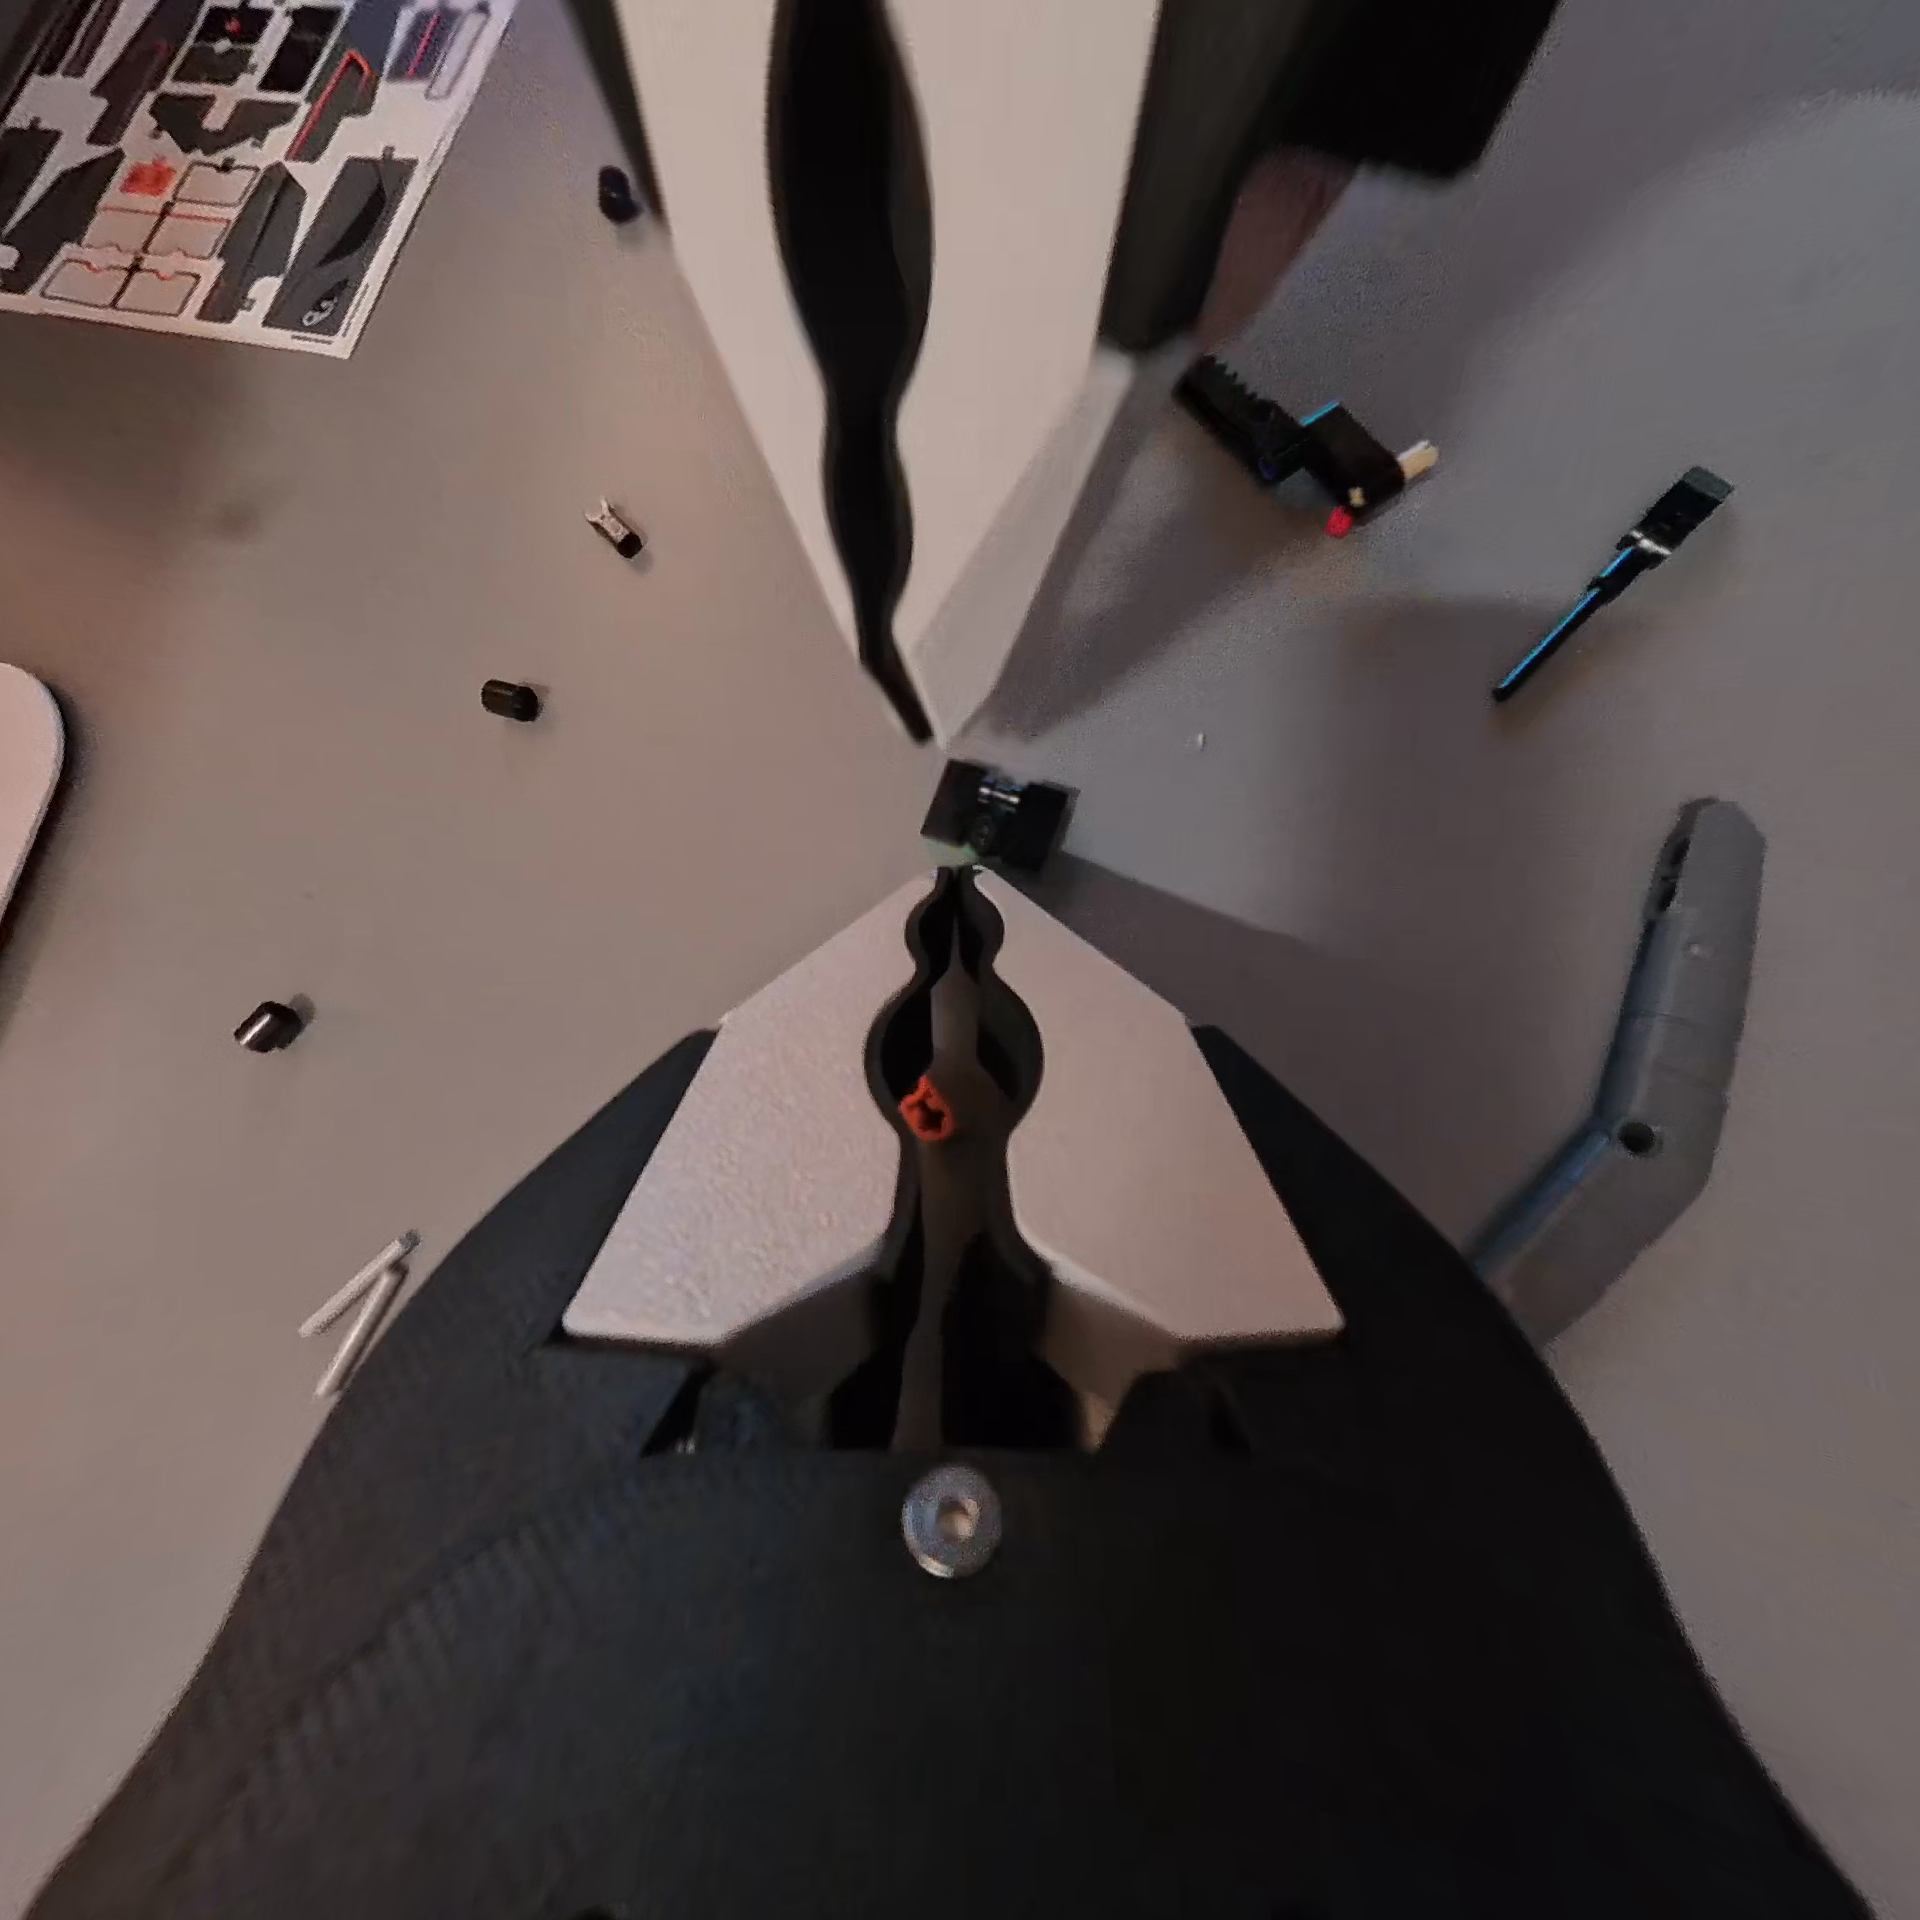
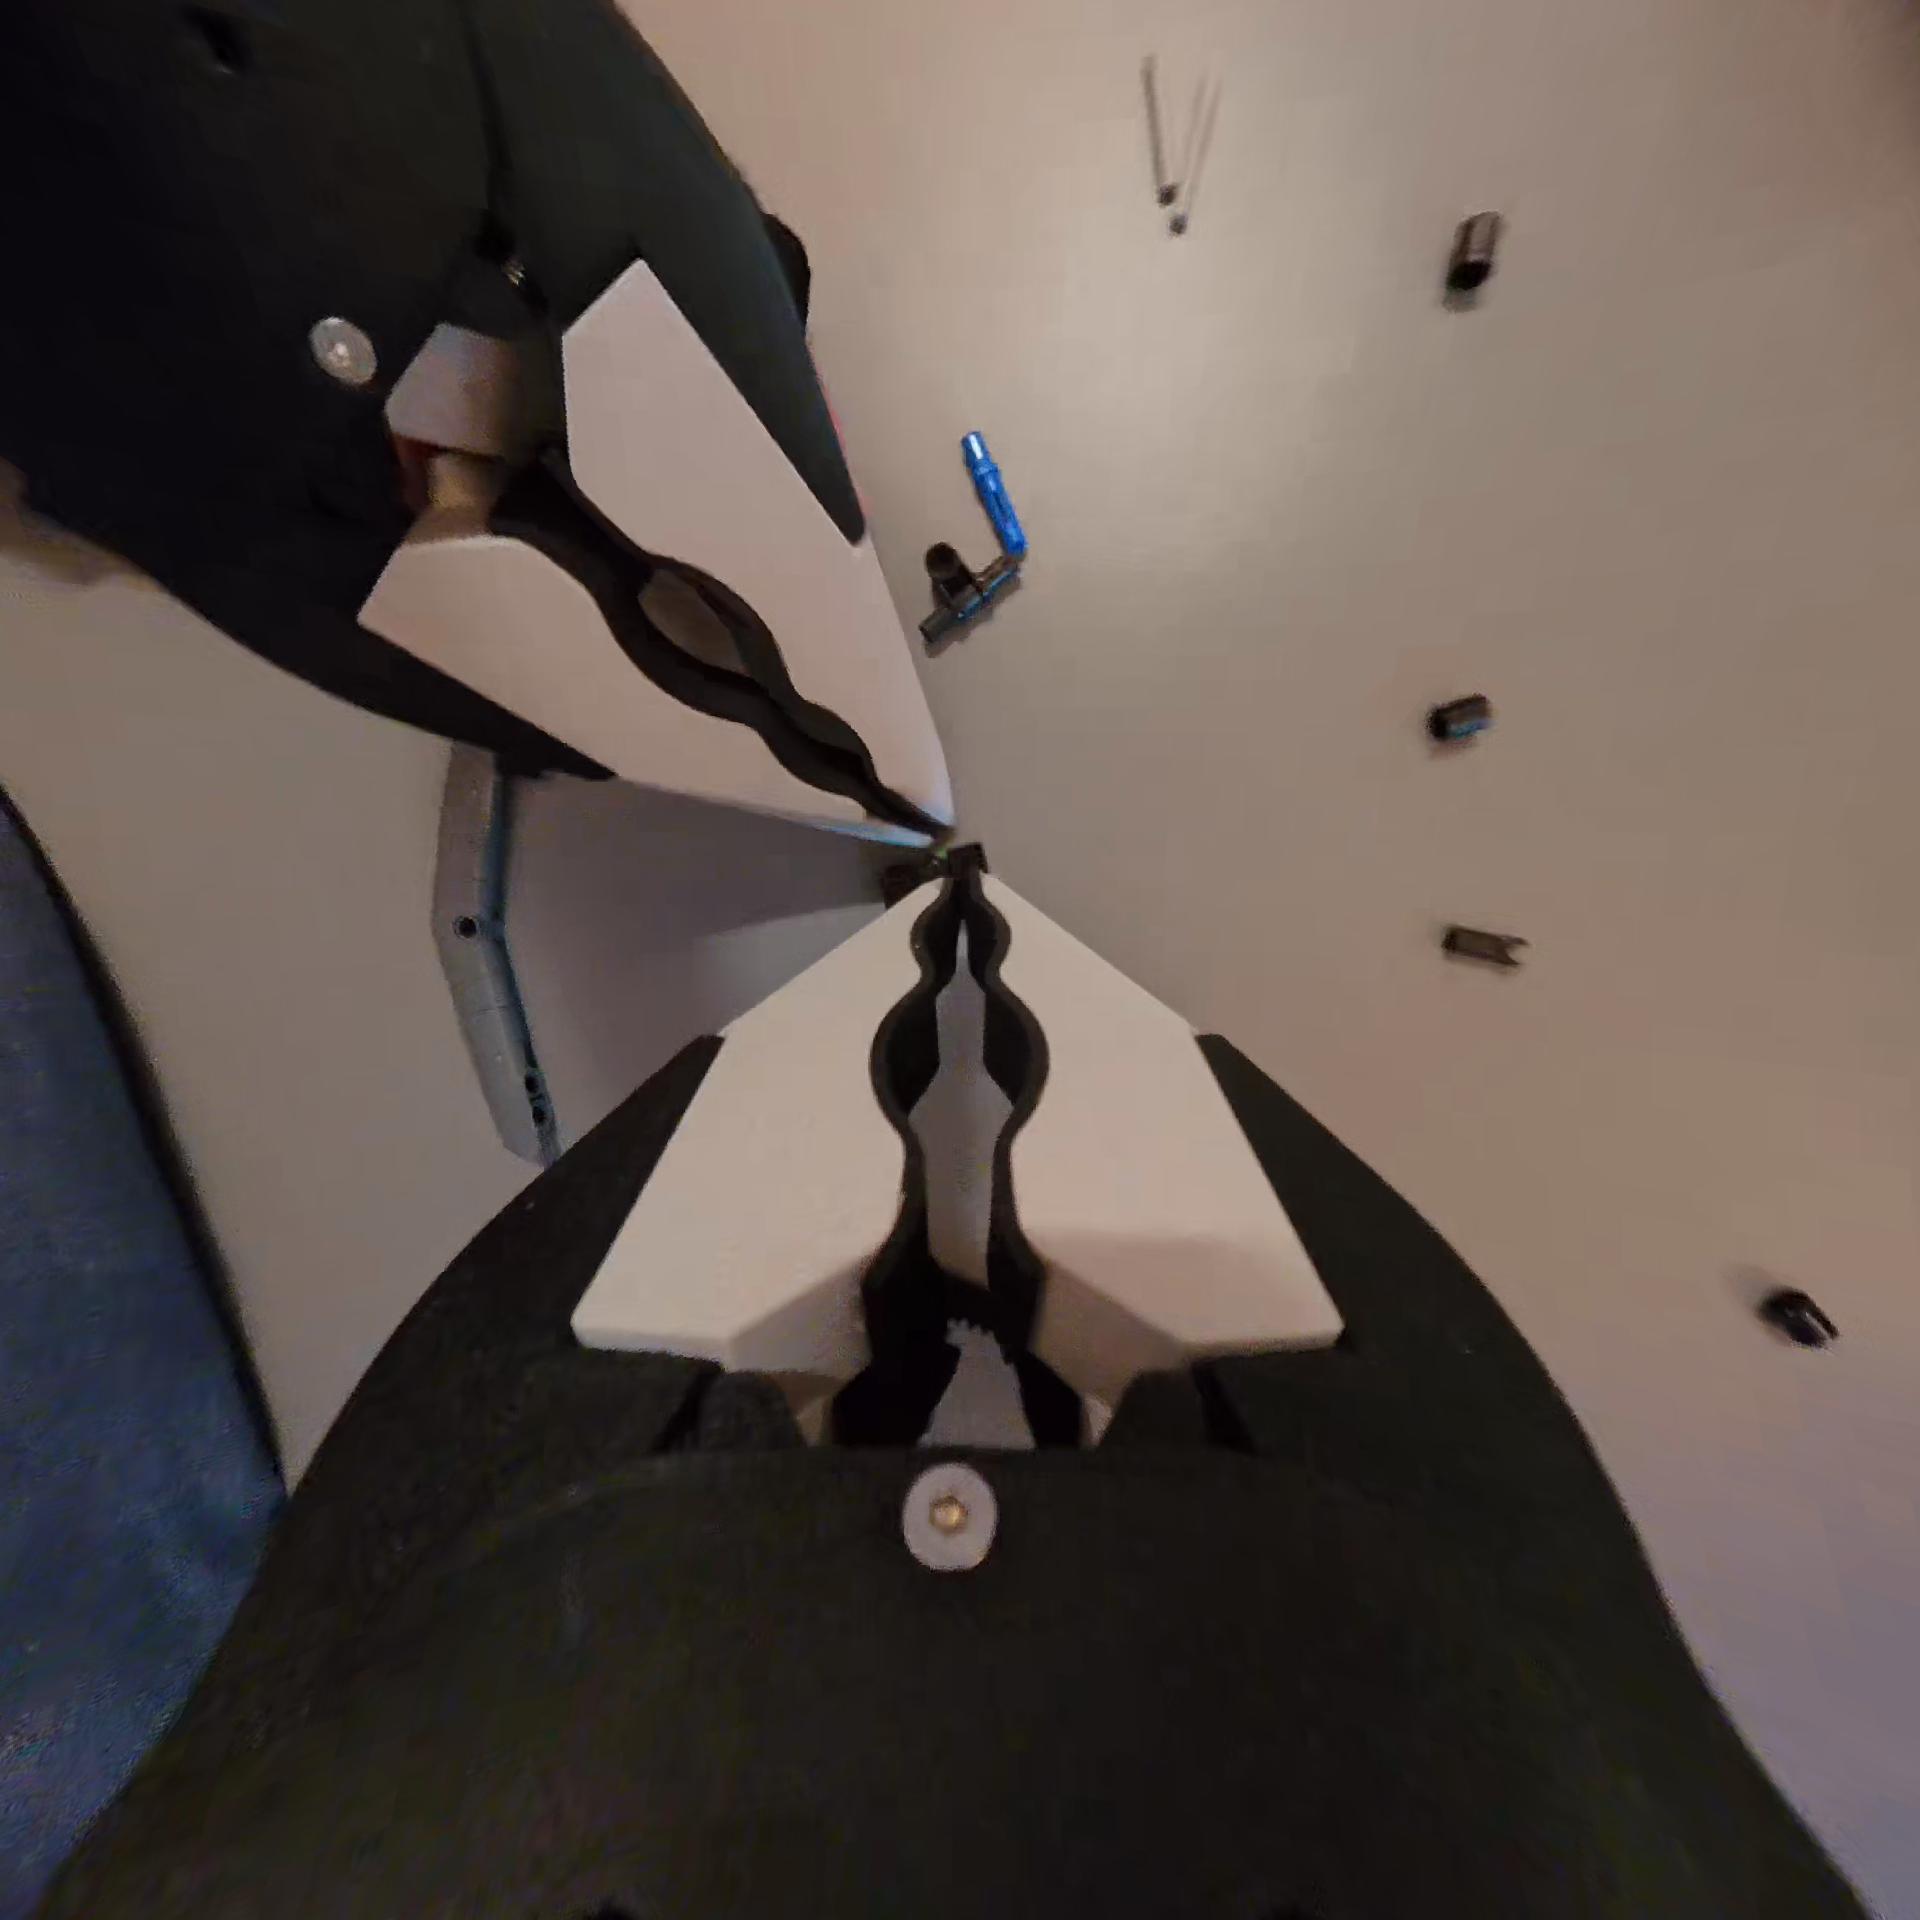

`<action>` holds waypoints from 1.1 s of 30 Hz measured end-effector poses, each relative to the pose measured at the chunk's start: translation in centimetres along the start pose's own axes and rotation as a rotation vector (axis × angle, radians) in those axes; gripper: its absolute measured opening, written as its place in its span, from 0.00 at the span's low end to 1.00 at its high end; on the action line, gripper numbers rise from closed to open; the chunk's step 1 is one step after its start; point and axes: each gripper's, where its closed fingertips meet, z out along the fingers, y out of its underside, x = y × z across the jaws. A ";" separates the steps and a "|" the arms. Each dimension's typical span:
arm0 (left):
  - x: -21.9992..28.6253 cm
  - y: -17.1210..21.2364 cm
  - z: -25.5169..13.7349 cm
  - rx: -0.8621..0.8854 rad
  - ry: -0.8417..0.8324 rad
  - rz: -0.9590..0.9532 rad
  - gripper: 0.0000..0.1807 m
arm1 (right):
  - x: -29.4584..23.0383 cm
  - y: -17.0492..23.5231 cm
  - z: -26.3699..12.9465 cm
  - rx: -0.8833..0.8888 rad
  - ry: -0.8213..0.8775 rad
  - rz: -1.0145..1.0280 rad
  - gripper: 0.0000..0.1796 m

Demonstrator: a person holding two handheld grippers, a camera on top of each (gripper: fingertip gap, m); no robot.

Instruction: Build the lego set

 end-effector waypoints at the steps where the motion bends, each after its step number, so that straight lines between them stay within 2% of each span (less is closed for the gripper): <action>1: -0.1 0.1 -0.1 -0.006 -0.003 0.000 0.00 | 0.1 0.1 -0.6 0.026 -0.002 0.011 0.00; 5: -0.1 -0.2 -0.7 0.007 0.017 0.018 0.08 | 0.5 1.7 -2.4 0.069 0.024 0.009 0.00; 8: 0.4 -0.7 -0.4 0.000 0.048 0.042 0.20 | 0.6 2.8 -3.3 0.103 0.026 0.020 0.00; 10: 0.8 -0.6 0.3 -0.027 0.071 0.066 0.21 | 0.2 3.3 -3.3 0.112 0.018 0.018 0.00; 12: 0.9 -1.0 0.7 -0.031 0.100 0.058 0.20 | -0.3 3.6 -3.1 0.119 0.004 0.011 0.00; 14: 1.2 -1.0 0.8 -0.050 0.148 0.045 0.13 | -0.5 3.7 -2.9 0.132 0.002 0.012 0.00; 16: 1.2 -1.1 0.9 -0.054 0.146 0.050 0.13 | -0.6 3.6 -3.1 0.167 -0.004 0.015 0.00; 21: 0.3 -1.7 -0.1 0.005 0.035 0.082 0.13 | -0.3 2.8 -4.2 0.273 -0.012 0.094 0.02; 25: 0.0 -4.3 -2.5 0.122 -0.103 0.182 0.13 | -1.3 0.7 -4.8 0.446 -0.167 0.253 0.11; 27: 0.3 -5.4 -3.5 0.159 -0.153 0.244 0.13 | -2.2 -0.4 -4.9 0.522 -0.270 0.310 0.12; 29: 0.4 -6.3 -4.3 0.190 -0.211 0.293 0.13 | -2.4 -1.0 -4.7 0.548 -0.300 0.342 0.13; 33: 0.1 -7.6 -6.2 0.252 -0.299 0.355 0.13 | -3.6 -2.5 -6.2 0.679 -0.463 0.378 0.07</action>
